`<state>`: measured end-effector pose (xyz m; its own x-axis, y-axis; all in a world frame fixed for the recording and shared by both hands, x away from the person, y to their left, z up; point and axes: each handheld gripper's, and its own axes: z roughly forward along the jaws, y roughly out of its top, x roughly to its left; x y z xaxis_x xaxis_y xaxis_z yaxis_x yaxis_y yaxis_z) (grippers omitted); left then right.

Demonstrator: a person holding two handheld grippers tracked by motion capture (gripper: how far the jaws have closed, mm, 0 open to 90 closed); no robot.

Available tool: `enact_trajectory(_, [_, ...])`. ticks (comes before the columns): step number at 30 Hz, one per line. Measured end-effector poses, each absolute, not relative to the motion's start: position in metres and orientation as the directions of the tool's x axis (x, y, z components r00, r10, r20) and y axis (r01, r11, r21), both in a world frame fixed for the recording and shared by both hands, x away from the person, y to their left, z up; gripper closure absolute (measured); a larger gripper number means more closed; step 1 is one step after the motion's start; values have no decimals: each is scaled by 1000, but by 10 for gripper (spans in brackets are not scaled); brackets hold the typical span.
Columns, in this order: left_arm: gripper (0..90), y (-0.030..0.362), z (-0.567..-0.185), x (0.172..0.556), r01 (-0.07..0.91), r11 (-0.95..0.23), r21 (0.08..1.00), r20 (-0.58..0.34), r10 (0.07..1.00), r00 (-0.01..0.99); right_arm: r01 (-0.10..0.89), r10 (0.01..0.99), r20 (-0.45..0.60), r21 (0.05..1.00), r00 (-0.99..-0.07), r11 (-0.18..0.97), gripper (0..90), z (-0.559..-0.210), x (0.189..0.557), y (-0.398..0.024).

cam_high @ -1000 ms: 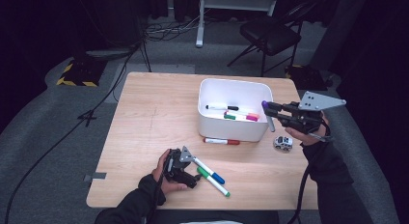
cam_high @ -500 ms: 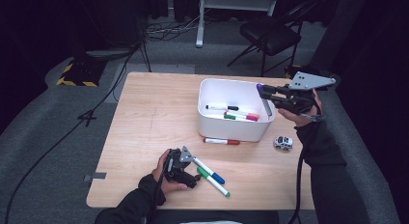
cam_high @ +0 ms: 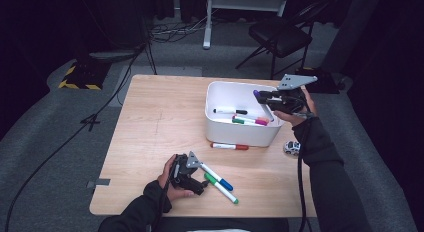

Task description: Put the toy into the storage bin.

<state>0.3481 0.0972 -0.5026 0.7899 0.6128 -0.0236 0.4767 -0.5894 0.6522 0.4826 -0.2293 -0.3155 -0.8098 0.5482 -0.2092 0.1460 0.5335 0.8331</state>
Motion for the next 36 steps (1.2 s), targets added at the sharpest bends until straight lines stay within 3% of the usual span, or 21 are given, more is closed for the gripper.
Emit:
enact_trajectory(16, [18,97,-503,348,475,-589,654,-24,611,791,261,539,-164,736,-826,625,753,-356,500,-223])
enact_trajectory(17, [18,97,-503,348,475,-589,654,-24,611,791,257,533,-162,737,-831,625,804,-358,499,-222])
enact_trajectory(26, [19,97,-503,348,475,-589,654,-24,611,791,241,534,-133,784,-835,572,693,-361,491,-216])
enact_trajectory(36, [18,97,-502,348,473,-591,654,-19,612,791,149,485,-72,903,-872,403,553,-362,440,-235])
